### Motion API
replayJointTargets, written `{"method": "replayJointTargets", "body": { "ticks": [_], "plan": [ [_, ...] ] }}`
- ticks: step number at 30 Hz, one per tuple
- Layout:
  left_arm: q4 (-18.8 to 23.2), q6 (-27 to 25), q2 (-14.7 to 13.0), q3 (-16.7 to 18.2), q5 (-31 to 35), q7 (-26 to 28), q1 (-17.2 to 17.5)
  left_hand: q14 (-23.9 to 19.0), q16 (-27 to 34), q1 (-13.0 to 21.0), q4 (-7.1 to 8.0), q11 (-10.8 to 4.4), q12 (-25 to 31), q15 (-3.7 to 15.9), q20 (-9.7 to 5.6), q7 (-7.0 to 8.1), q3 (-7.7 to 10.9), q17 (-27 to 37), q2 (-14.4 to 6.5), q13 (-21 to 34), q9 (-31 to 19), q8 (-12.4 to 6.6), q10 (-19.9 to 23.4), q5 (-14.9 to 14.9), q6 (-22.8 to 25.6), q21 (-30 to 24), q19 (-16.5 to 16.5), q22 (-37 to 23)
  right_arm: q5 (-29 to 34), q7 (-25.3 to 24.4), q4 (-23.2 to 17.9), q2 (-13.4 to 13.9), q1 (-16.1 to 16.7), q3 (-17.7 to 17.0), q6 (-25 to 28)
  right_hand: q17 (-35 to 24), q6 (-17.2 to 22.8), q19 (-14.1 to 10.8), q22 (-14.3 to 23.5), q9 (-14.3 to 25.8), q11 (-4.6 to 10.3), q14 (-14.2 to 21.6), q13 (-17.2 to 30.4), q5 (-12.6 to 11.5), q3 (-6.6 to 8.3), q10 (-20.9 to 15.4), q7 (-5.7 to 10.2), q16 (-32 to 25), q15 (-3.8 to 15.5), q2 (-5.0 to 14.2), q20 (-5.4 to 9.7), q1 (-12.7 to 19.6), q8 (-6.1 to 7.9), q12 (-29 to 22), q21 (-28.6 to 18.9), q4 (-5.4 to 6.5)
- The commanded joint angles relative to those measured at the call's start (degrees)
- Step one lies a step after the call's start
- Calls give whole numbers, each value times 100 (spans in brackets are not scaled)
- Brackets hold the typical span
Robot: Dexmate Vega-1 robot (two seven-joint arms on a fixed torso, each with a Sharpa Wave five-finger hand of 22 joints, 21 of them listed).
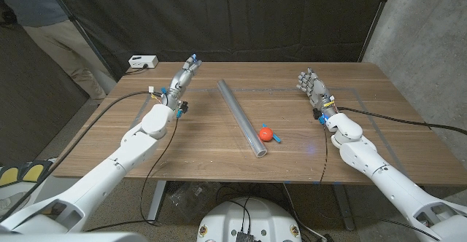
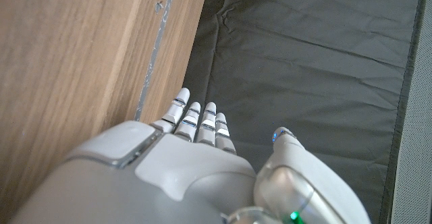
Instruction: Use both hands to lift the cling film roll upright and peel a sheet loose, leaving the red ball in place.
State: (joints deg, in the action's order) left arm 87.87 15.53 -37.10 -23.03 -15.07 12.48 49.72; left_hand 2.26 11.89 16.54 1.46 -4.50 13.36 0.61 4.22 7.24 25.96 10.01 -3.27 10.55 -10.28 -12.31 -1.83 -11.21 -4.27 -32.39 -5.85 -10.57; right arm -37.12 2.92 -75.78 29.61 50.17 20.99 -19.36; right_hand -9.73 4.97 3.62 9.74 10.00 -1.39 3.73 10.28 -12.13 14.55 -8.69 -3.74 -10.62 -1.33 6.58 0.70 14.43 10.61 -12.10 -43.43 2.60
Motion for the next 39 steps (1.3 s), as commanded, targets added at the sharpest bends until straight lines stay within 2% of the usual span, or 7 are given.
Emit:
{"method": "replayJointTargets", "body": {
  "ticks": [1,10,13,27,34,39],
  "plan": [
    [461,-355,-464,-113,1104,108,-134,-1,-13,146,-87,31,-31,-45,41,-40,33,28,26,17,-26,22,6,13,-4,16,-39,-19,21,74,140,-83,-48,42,-120,-21,74,-32,19,24,-4,78,16,25,8,-67,-7,-32,5,-20,-23,61,38,-34,6,-46],
    [726,-526,-697,-137,1491,-15,-192,24,-48,304,-211,10,-67,-14,49,-71,49,34,79,22,-31,48,-16,26,-14,47,-57,-26,27,95,169,-105,-59,48,-169,-25,84,-50,20,24,-2,105,16,35,10,-79,-2,-37,3,-21,-20,60,37,-34,23,-54],
    [841,-598,-798,-142,1588,-112,-208,8,-48,364,-254,43,-78,-46,95,-133,58,35,88,24,-33,54,-22,25,-13,57,-63,-29,27,105,188,-118,-61,50,-195,-27,84,-51,20,25,-2,111,16,37,10,-86,-2,-38,1,-22,-23,58,35,-35,29,-55],
    [1380,-1029,-1198,-236,2151,-611,-420,-79,-44,626,-455,42,-86,27,89,-170,89,34,161,27,-38,28,25,11,103,70,-6,-32,12,161,292,-187,-64,66,-294,-34,101,-66,22,25,-9,121,17,51,10,-104,6,-36,-2,-18,-29,43,35,-35,58,-55],
    [1630,-1234,-1338,-301,2527,-794,-556,-187,-31,920,-687,62,-70,48,94,-202,99,32,289,27,-39,-24,138,-17,311,70,98,-32,11,151,281,-190,-35,59,-323,-36,109,-74,23,26,-11,132,17,56,9,-119,8,-37,-16,-19,-30,37,35,-37,69,-56],
    [1840,-1432,-1480,-376,2935,-964,-689,-299,-22,1213,-896,67,-20,78,119,-194,92,30,424,27,-38,-69,371,-57,545,72,200,-34,20,128,254,-182,-9,53,-332,-37,114,-89,23,26,-5,141,17,61,8,-128,12,-38,-19,-20,-31,30,34,-38,77,-56]
  ]
}}
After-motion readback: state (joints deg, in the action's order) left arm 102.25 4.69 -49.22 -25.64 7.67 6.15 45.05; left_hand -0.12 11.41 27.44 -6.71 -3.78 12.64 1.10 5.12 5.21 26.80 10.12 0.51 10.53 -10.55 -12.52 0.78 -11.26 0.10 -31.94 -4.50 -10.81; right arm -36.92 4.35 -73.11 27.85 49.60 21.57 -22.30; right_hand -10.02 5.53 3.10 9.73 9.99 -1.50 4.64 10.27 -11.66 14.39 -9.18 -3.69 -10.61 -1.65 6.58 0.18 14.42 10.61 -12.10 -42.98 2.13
